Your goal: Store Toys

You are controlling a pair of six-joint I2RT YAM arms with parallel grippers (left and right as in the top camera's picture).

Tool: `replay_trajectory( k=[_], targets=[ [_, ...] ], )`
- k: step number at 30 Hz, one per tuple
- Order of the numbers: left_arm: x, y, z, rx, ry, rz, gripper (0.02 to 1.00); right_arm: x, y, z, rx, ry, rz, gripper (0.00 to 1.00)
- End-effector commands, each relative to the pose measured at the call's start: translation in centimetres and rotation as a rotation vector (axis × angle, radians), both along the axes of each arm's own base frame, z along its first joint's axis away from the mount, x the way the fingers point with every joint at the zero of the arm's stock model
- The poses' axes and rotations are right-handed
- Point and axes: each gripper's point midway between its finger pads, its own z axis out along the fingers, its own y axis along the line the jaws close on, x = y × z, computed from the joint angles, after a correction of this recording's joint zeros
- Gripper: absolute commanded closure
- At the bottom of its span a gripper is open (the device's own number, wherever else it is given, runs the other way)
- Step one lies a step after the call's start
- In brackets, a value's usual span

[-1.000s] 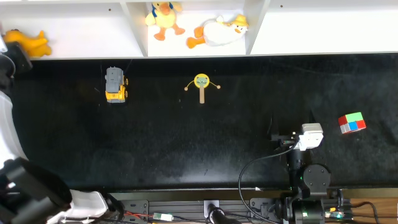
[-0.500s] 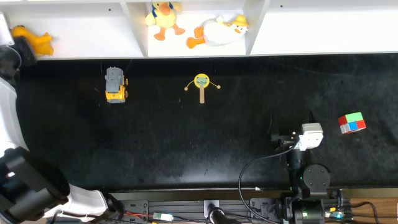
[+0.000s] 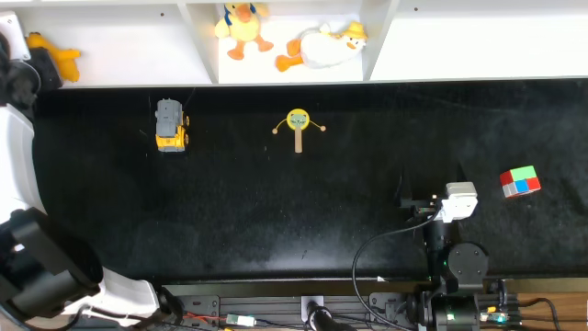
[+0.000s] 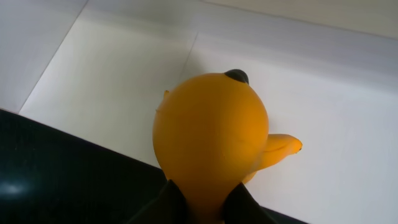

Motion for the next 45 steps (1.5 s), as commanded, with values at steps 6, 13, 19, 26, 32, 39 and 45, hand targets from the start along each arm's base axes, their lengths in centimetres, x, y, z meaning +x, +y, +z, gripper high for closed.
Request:
replay_trajectory(
  k=[6, 13, 19, 26, 32, 39, 45],
  targets=[
    [1.4, -0.2, -0.8, 0.004, -0.009, -0.004, 0.844, 0.0, 0.0, -0.4, 0.005, 0.002, 0.003, 0.005],
    [1.7, -0.9, -0.8, 0.005, -0.011, -0.019, 0.825, 0.0, 0.0, -0.4, 0.005, 0.002, 0.003, 0.005],
    [1.8, -1.0, -0.7, 0.006, -0.013, -0.021, 0.816, 0.0, 0.0, -0.4, 0.005, 0.002, 0.003, 0.005],
    [2.0, -0.9, -0.5, 0.011, -0.024, -0.021, 0.652, 0.0, 0.0, -0.4, 0.005, 0.002, 0.003, 0.005],
    [2.2, -0.8, -0.2, 0.018, -0.038, -0.021, 0.02, 0.0, 0.0, -0.4, 0.005, 0.002, 0.003, 0.007],
    [2.6, -0.7, 0.3, 0.029, -0.062, -0.021, 0.02, 0.0, 0.0, -0.4, 0.005, 0.002, 0.003, 0.007],
    [2.5, -0.7, 0.3, 0.029, -0.061, -0.021, 0.02, 0.0, 0.0, -0.4, 0.005, 0.002, 0.003, 0.005]
  ],
)
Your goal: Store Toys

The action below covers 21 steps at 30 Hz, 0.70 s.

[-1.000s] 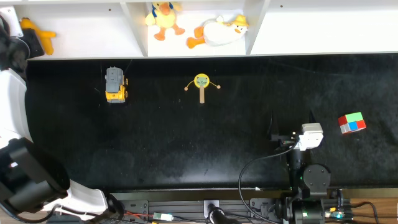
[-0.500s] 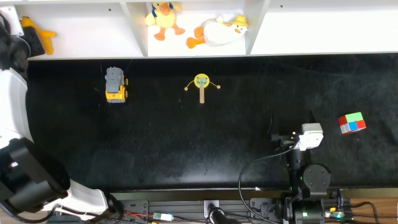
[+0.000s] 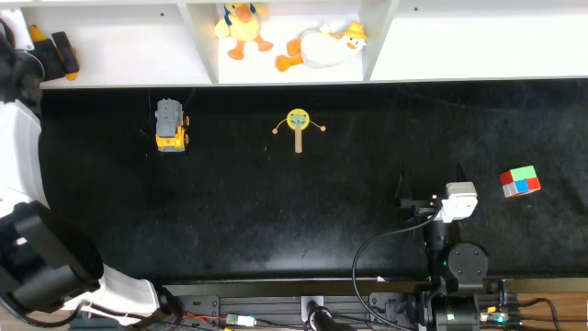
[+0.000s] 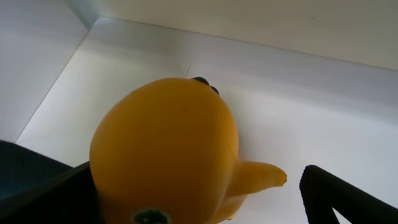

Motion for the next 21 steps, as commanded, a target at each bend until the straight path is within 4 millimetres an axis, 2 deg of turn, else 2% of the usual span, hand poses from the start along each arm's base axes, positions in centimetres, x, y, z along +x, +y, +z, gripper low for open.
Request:
replay_trajectory(
  k=[1, 21],
  targets=[
    [0.5, -0.3, -0.7, -0.009, 0.009, -0.009, 0.02, 0.0, 0.0, -0.4, 0.005, 0.002, 0.003, 0.005],
    [-0.8, -0.8, 0.4, -0.018, 0.023, -0.009, 0.02, 0.0, 0.0, -0.4, 0.005, 0.002, 0.003, 0.005]
  ],
)
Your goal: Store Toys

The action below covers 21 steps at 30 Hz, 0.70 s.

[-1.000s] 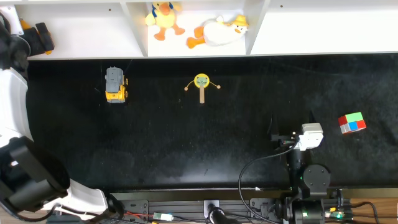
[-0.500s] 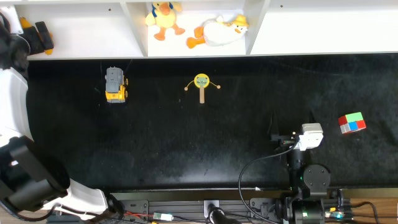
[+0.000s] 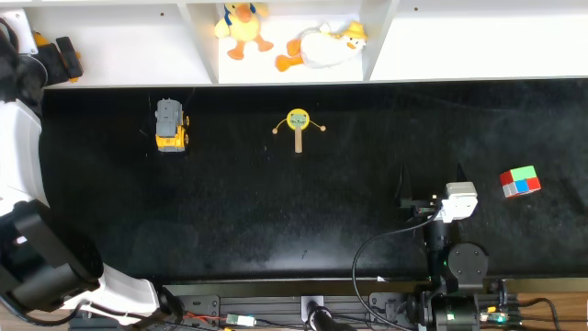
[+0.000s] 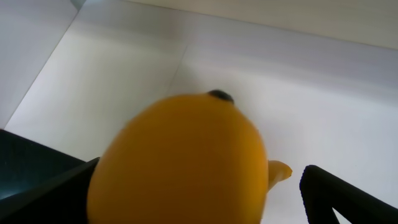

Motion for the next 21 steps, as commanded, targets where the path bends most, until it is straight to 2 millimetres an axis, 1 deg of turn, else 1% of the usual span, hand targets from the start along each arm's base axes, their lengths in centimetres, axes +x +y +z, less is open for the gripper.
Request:
replay_trajectory(
  k=[1, 4, 8, 12, 16, 19, 21],
  targets=[
    [-0.4, -0.6, 1.7, 0.003, -0.021, -0.009, 0.02, 0.0, 0.0, -0.4, 0.004, 0.002, 0.003, 0.005],
    [-0.9, -0.8, 2.4, 0.009, -0.021, -0.007, 0.02, 0.0, 0.0, -0.4, 0.004, 0.002, 0.003, 0.005],
    [-1.6, -0.6, 2.6, 0.004, -0.011, 0.002, 0.02, 0.0, 0.0, -0.4, 0.004, 0.002, 0.003, 0.005],
    [-3.5, 0.1, 2.5, -0.006, 0.008, 0.031, 0.02, 0.0, 0.0, -0.4, 0.004, 0.002, 0.003, 0.007],
    [-5.0, -0.3, 1.7, -0.015, 0.028, 0.038, 0.02, 0.0, 0.0, -0.4, 0.004, 0.002, 0.003, 0.005],
    [-6.6, -1.2, 0.6, -0.026, 0.05, 0.037, 0.02, 0.0, 0.0, -0.4, 0.004, 0.002, 0.003, 0.005],
    [-8.5, -2.3, -0.4, -0.037, 0.07, 0.035, 0.023, 0.0, 0.0, -0.4, 0.004, 0.002, 0.003, 0.003]
  ],
)
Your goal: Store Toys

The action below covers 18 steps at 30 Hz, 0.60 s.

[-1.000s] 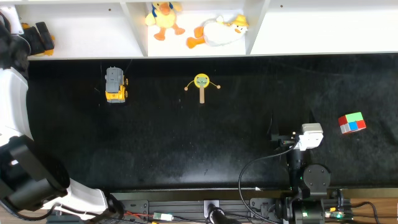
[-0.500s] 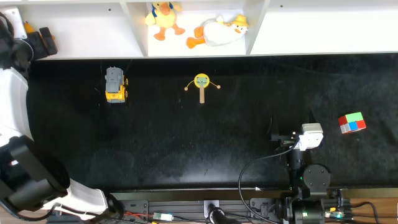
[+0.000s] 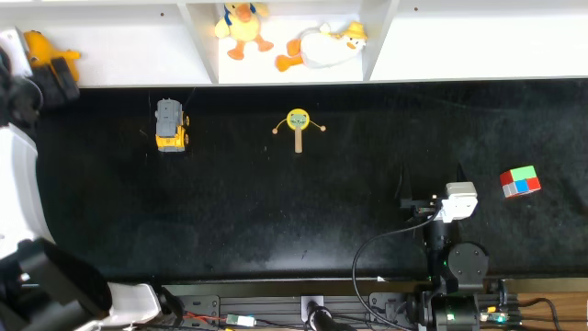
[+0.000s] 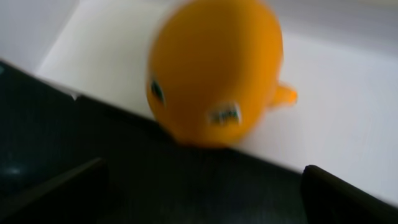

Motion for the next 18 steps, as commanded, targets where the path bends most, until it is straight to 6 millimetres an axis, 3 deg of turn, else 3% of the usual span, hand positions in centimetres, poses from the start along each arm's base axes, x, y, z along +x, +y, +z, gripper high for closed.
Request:
replay_trajectory(
  k=[1, 10, 14, 18],
  targets=[
    [-3.4, -1.9, -0.9, -0.013, 0.012, -0.005, 0.02, 0.0, 0.0, -0.4, 0.005, 0.002, 0.003, 0.005],
    [-11.8, -7.9, -5.1, -0.141, 0.095, -0.036, 0.023, 0.0, 0.0, -0.4, 0.005, 0.002, 0.003, 0.005],
    [-13.0, -10.9, -5.7, -0.161, 0.127, -0.109, 0.02, 0.0, 0.0, -0.4, 0.005, 0.002, 0.003, 0.005],
    [-12.8, -14.0, -6.8, -0.172, 0.184, -0.207, 0.02, 0.0, 0.0, -0.4, 0.005, 0.002, 0.003, 0.003]
  ],
)
